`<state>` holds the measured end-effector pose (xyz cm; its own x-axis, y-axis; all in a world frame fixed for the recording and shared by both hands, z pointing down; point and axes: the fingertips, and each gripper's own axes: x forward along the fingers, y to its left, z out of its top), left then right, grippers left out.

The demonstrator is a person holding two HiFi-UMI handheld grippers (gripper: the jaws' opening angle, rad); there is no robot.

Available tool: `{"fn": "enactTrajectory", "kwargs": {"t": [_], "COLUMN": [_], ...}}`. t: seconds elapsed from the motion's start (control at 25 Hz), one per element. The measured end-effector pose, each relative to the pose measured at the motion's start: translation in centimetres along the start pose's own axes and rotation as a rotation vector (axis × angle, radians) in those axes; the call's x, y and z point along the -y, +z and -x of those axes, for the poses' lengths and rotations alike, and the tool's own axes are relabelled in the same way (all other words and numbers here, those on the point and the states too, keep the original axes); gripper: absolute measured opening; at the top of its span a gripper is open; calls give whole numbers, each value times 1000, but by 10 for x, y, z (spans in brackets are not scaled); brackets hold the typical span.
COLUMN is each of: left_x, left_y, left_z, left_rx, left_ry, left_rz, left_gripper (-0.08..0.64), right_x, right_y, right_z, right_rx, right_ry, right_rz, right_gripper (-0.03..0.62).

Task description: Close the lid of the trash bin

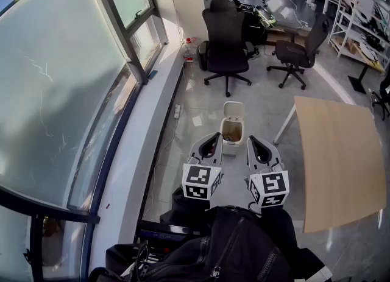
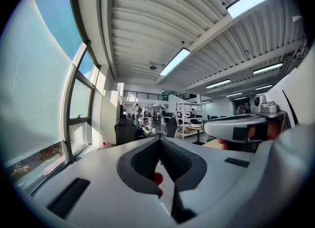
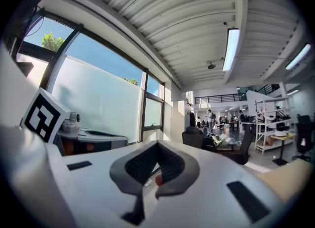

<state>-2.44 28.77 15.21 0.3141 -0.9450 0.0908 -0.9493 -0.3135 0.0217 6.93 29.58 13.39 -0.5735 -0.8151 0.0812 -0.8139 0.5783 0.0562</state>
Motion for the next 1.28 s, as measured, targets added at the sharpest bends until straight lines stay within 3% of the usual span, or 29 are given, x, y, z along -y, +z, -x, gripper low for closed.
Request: {"fn": "enactTrajectory", "kwargs": {"t": [0.68,0.96,1.28], "left_x": [-9,-24,-41], "left_y": [-6,-14,-41], "left_z": [0,9,25], "left_rx": [-11,-28,-85], "left_ry": [18,10,-8], "left_rz": [26,51,86], "left_gripper": [2,2,2], "right_x": [3,-16,-34], "right_y": [-4,-2,-26], "right_z": [-5,-10,-13], "right_rx": [5,26,-38], "right_ry": [-1,7,-35], "right_rz": [-34,-64,-101], "right_gripper": [5,5,5]}}
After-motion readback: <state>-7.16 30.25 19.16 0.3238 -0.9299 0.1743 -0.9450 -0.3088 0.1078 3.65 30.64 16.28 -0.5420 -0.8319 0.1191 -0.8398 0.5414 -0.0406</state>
